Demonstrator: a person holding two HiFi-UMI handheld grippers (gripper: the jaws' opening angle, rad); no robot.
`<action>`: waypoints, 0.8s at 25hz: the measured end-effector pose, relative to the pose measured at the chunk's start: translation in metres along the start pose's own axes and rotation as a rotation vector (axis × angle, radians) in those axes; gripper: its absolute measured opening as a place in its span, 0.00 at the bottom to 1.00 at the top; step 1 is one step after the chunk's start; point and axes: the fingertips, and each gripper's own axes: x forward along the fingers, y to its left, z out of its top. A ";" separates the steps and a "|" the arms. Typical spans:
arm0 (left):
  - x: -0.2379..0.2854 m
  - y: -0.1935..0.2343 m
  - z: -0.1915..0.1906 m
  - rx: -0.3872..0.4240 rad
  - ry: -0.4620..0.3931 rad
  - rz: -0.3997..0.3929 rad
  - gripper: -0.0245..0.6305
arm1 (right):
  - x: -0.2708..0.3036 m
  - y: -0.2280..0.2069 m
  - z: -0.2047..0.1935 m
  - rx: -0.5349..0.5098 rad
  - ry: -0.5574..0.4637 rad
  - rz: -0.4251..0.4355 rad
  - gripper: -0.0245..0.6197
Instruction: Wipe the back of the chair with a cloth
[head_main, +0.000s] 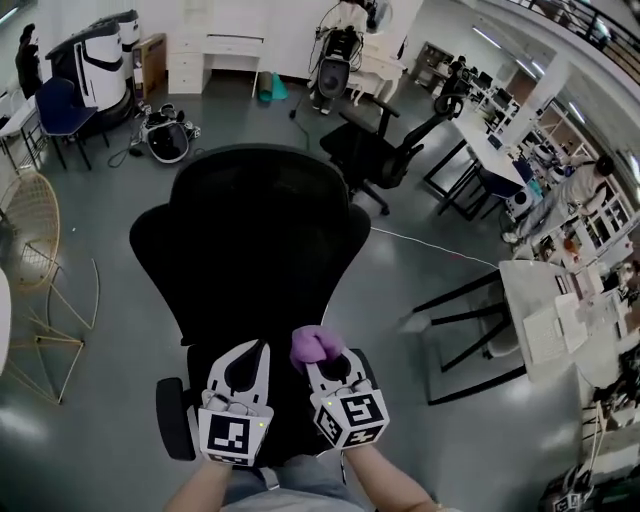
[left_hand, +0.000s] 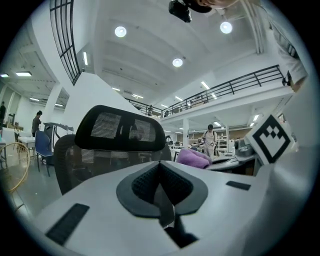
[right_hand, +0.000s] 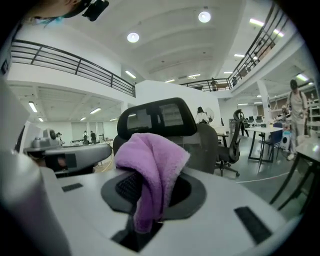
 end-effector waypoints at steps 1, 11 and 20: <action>0.001 -0.002 0.001 0.002 -0.003 -0.008 0.06 | -0.003 0.000 0.005 0.002 -0.012 -0.002 0.19; 0.009 -0.002 0.023 0.043 -0.034 -0.038 0.06 | -0.021 0.011 0.036 -0.049 -0.080 0.011 0.20; -0.002 -0.007 0.042 0.064 -0.042 -0.046 0.06 | -0.028 0.026 0.055 -0.053 -0.125 0.049 0.20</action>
